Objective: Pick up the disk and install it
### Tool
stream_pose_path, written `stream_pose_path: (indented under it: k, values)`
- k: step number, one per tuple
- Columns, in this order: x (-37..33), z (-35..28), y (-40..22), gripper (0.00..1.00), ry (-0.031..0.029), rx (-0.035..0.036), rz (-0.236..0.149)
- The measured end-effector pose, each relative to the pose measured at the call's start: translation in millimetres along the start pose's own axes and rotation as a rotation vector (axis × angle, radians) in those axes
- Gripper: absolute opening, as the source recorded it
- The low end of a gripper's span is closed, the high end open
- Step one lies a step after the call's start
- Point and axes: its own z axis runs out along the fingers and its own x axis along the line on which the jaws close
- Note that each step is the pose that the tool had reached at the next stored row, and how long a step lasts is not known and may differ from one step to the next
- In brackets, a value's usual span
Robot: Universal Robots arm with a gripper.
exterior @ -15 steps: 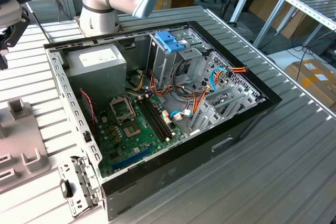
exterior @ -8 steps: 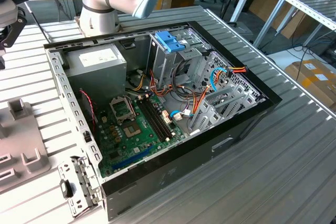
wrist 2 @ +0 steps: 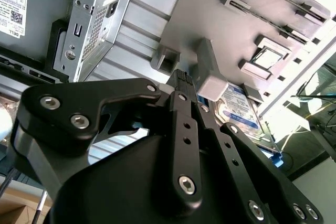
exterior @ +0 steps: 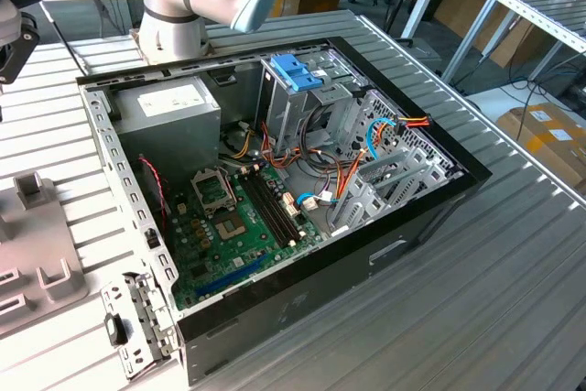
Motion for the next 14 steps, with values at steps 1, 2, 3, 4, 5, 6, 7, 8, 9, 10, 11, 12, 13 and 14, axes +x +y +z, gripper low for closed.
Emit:
stream_pose_path:
  k: [1,2,3,4,5,6,7,8,9,10,11,12,13,14]
  values:
    - [1.0,0.0,-0.1,0.11,0.0000,0.0000,0.000]
    - [1.4,0.0,-0.1,0.11,0.0000,0.0000,0.000]
    - [2.0,-0.1,-0.2,0.11,0.0000,0.0000,0.000]
    - [3.4,-0.1,-0.3,0.11,0.0000,0.0000,0.000]
    - [4.3,-0.1,-0.3,0.11,0.0000,0.0000,0.000]
    - [4.8,-0.1,-0.4,0.11,-0.0001,0.0000,0.000]
    - [5.3,-0.1,-0.4,0.11,-0.0001,-0.0001,0.000]
    - [6.0,-0.2,-0.5,0.11,0.0000,0.0000,0.000]
    - [6.5,-0.2,-0.5,0.11,-0.0001,0.0000,0.000]
    - [7.1,-0.2,-0.5,0.11,-0.0001,0.0000,0.000]
    - [7.6,-0.2,-0.6,0.11,-0.0001,-0.0001,0.000]
    - [8.3,-0.2,-0.6,0.11,-0.0002,-0.0001,0.000]
    - [8.8,-0.2,-0.7,0.11,-0.0001,0.0000,0.000]
    - [9.4,-0.3,-0.7,0.11,-0.0002,0.0000,0.000]
